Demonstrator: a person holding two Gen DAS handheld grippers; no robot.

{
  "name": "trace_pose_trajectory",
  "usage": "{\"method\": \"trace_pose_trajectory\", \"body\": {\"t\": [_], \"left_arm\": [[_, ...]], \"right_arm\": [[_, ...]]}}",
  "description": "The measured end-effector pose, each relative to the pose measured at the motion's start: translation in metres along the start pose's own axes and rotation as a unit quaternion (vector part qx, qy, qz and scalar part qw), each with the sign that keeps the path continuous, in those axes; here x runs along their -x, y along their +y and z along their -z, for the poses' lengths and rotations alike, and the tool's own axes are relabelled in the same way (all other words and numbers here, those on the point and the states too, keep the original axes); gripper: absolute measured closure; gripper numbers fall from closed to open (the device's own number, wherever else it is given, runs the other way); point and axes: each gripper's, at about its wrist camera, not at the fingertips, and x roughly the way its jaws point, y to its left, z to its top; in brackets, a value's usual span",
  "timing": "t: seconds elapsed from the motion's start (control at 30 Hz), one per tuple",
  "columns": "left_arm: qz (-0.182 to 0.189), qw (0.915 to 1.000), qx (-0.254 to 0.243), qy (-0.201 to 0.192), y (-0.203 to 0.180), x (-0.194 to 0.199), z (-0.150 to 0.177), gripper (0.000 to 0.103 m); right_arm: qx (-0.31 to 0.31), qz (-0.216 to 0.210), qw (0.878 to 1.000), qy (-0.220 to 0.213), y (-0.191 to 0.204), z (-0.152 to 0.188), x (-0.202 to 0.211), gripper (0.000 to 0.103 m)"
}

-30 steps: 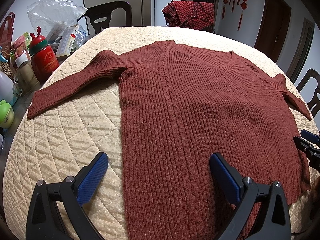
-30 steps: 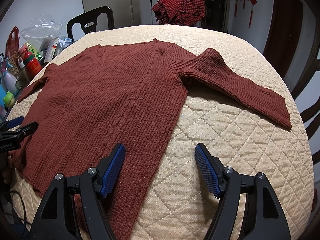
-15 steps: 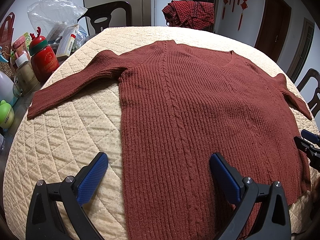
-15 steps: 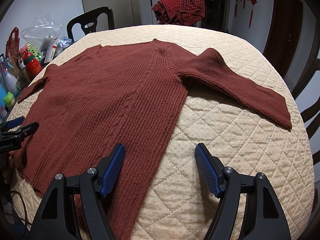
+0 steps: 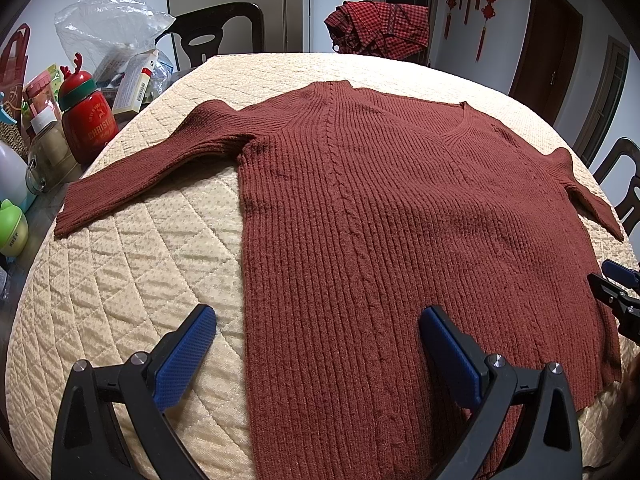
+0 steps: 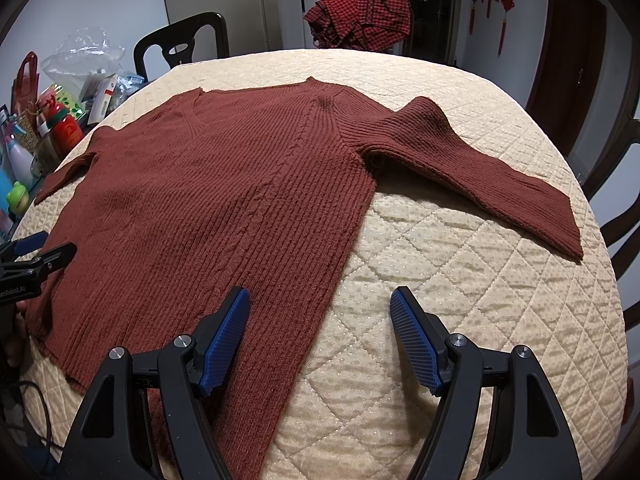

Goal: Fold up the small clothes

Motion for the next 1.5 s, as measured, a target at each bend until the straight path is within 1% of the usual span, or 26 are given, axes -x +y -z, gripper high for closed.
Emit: {"method": "trace_pose_trajectory", "body": {"t": [1.5], "left_arm": [[-0.003, 1.0000, 0.001, -0.001, -0.0005, 0.0030, -0.0005, 0.000]], "right_arm": [[0.002, 0.001, 1.000, 0.000, 0.0020, 0.0008, -0.0020, 0.029]]}}
